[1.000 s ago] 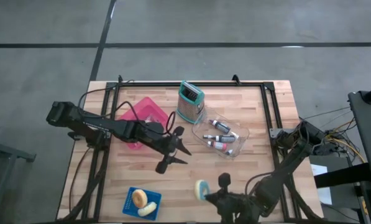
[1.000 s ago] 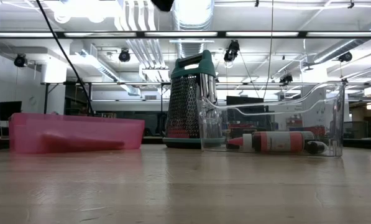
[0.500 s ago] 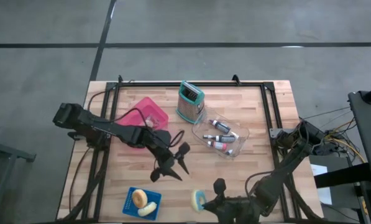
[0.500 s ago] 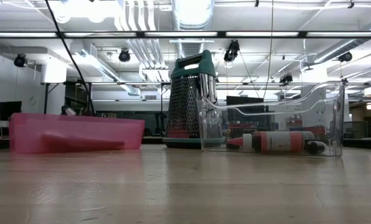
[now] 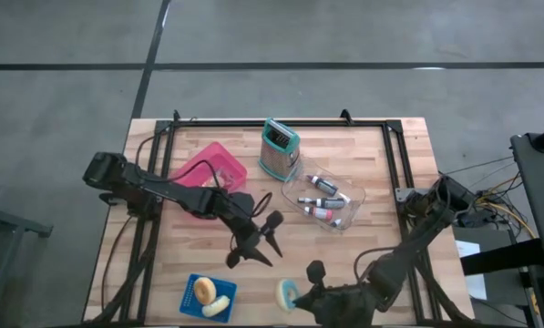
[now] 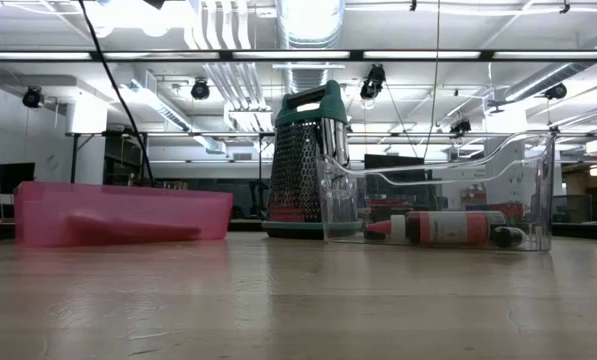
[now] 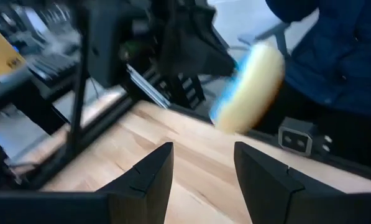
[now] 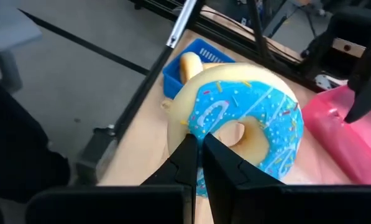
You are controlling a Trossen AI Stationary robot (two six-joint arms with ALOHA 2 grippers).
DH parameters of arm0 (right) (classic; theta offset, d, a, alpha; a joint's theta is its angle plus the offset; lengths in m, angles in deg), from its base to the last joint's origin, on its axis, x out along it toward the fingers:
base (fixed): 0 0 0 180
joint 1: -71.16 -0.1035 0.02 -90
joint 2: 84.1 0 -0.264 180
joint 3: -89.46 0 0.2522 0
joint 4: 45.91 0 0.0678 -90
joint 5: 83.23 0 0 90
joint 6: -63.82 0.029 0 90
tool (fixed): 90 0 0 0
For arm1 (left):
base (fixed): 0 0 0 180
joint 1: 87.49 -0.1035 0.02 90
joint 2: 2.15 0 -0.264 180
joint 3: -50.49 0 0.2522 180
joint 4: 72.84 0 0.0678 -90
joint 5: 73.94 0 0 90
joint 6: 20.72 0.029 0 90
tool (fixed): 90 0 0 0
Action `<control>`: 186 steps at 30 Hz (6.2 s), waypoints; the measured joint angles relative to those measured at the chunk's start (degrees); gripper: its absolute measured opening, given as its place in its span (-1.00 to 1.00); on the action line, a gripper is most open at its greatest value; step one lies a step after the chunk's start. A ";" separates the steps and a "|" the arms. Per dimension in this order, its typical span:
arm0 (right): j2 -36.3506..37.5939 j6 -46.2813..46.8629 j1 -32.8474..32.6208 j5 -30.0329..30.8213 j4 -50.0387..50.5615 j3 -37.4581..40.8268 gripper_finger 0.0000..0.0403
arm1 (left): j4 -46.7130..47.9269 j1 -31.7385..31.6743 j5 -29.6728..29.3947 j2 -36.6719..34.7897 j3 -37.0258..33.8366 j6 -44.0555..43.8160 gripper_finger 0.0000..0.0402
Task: Pick & Place Food Item
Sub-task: Put the blue donut into the blue bin
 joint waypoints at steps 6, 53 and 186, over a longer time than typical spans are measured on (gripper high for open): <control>0.00 -1.83 1.91 0.00 -0.01 0.18 -0.94 | -4.72 0.82 0.10 1.80 0.00 0.00 -0.15; -0.07 -5.45 9.27 -14.20 -3.86 0.51 -0.94 | 0.83 4.66 -1.67 0.24 0.00 3.04 -0.15; 0.02 -3.32 10.83 -7.19 -3.22 0.57 -0.94 | 7.30 5.30 -0.93 -0.72 0.00 -1.27 -0.82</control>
